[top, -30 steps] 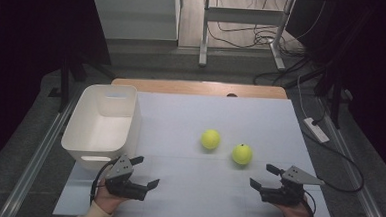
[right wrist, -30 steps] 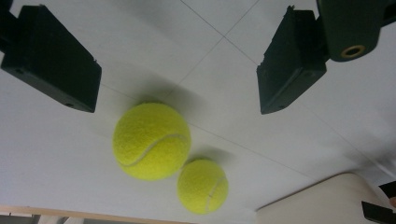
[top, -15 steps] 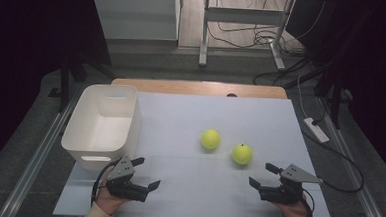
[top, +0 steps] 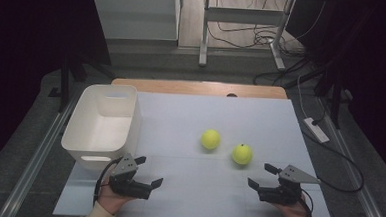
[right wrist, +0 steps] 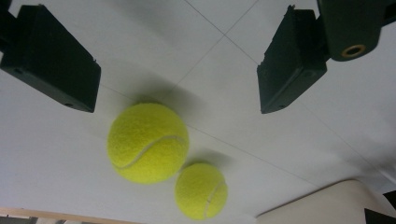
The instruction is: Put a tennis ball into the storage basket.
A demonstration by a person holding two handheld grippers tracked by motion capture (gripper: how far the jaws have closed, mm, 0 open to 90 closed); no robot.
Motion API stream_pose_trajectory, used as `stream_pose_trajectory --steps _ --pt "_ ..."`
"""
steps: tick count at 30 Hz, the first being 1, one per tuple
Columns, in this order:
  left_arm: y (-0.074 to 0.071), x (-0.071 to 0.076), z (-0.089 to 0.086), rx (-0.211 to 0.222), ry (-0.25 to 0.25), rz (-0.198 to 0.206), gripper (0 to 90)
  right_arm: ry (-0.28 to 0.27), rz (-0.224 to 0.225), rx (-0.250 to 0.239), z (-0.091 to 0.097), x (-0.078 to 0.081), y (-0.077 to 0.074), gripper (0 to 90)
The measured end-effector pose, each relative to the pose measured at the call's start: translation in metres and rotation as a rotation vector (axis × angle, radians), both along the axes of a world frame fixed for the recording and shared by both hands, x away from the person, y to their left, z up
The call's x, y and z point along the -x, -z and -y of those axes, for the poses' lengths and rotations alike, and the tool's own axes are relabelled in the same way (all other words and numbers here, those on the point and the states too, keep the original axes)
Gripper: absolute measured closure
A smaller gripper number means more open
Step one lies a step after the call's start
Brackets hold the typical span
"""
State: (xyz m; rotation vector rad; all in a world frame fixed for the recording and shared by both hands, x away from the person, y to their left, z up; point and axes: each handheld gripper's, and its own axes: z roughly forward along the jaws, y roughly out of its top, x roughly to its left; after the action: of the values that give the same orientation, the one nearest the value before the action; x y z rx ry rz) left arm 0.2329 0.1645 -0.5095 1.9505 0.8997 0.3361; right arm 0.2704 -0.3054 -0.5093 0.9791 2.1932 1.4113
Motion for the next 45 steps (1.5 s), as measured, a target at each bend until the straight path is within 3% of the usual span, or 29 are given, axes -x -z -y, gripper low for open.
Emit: stream_pose_trajectory --steps 5,12,23,45 --pt "-0.004 0.000 0.005 -0.026 -0.019 -0.002 4.4 -0.001 0.004 -0.007 -0.001 -0.002 0.001 13.7" --pt "-0.016 -0.002 0.011 -0.019 -0.031 0.008 4.5 0.016 -0.003 -0.013 0.000 -0.004 0.001 13.8" --pt "-0.027 -0.011 0.020 -0.004 -0.005 0.016 4.4 0.034 -0.010 -0.023 0.001 -0.002 0.000 13.7" --pt "-0.045 -0.039 0.058 -0.048 0.049 -0.004 4.3 0.030 -0.016 -0.013 -0.001 -0.002 0.002 13.5"
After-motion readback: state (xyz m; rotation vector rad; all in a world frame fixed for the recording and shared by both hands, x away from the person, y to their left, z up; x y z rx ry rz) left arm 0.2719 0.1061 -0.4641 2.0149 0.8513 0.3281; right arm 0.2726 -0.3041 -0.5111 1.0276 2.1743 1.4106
